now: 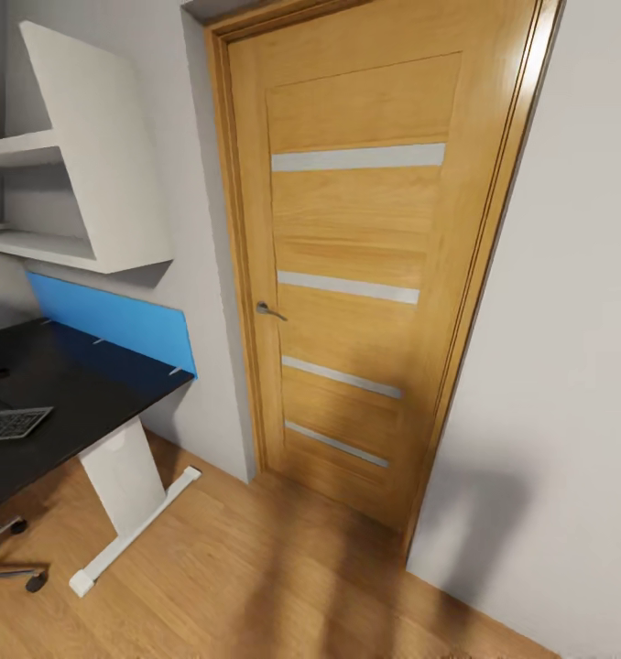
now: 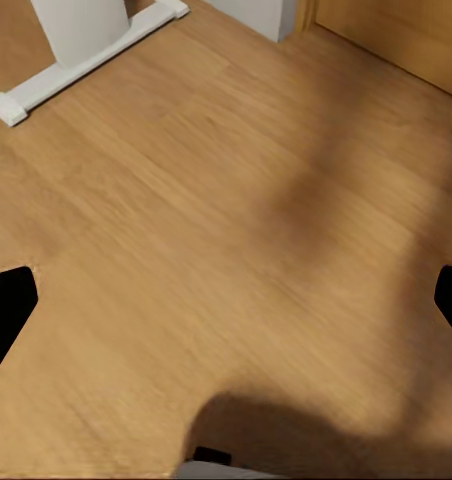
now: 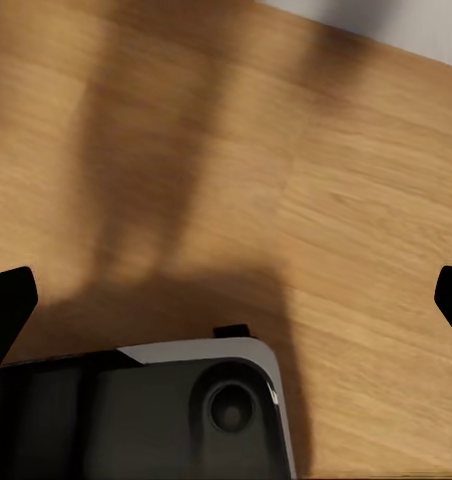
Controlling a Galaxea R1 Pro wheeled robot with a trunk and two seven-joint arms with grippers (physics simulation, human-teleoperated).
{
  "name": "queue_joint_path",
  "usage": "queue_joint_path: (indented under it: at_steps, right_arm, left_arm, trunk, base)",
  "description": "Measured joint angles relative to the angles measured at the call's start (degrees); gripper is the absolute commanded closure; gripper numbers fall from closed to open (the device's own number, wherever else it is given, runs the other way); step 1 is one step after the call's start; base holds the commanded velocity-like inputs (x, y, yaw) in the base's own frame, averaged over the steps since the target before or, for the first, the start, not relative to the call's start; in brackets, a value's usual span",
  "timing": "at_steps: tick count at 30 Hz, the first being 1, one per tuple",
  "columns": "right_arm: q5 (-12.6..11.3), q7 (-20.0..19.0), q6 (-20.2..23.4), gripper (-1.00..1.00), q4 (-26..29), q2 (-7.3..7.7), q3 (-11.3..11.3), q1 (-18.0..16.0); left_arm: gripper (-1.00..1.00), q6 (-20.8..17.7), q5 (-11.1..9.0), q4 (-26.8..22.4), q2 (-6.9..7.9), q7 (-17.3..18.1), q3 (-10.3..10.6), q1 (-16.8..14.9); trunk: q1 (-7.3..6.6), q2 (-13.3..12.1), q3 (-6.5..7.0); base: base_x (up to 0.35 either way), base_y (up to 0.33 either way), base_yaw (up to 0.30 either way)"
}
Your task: In the bedroom, organize the workspace by keeping the computer under the desk, ensuring the monitor is on the desk, placing the keyboard on the desk next to the monitor, placing the mouse on the desk next to the keyboard, moving the folder from the swivel chair onto the desk next to the mouse, stacking the notebook on top of the folder with the pen on top of the notebook, and positioning the swivel chair next to the desk.
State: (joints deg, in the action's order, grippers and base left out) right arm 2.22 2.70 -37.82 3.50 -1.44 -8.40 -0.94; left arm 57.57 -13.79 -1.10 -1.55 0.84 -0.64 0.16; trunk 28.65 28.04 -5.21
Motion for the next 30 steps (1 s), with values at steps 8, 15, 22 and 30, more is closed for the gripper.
queue_joint_path:
  at_steps: [8,15,22,30]
  right_arm:
    - [0.1,0.0,-1.5,-1.00,0.0,0.11,0.0,0.0]
    - [0.1,-0.1,-6.5,-1.00,-1.0,0.51,0.0,0.0]
    - [-0.2,0.1,-8.2,-1.00,-2.1,0.34,-0.1,0.0]
    - [-0.5,1.0,-8.1,-1.00,-2.2,-0.54,-0.3,0.0]
  left_arm:
    - [-1.00,-1.3,-0.1,0.0,0.08,-0.2,0.0,0.0]
    - [-1.00,-1.5,-0.1,0.0,0.08,-0.2,0.0,0.0]
    - [-1.00,-1.7,-0.1,0.0,0.15,-0.2,0.0,0.0]
    - [-1.00,-4.8,-0.1,0.0,0.16,-0.2,-0.1,0.0]
  trunk:
    - [-0.03,0.0,-0.32]
    - [-0.04,0.0,-0.36]
    - [-0.04,0.0,-0.35]
    - [-0.04,0.0,0.05]
  base:
    - [-0.127,0.000,0.048]
    - [-0.019,0.000,0.007]
    - [-0.001,0.000,0.007]
    - [0.000,0.000,0.122]
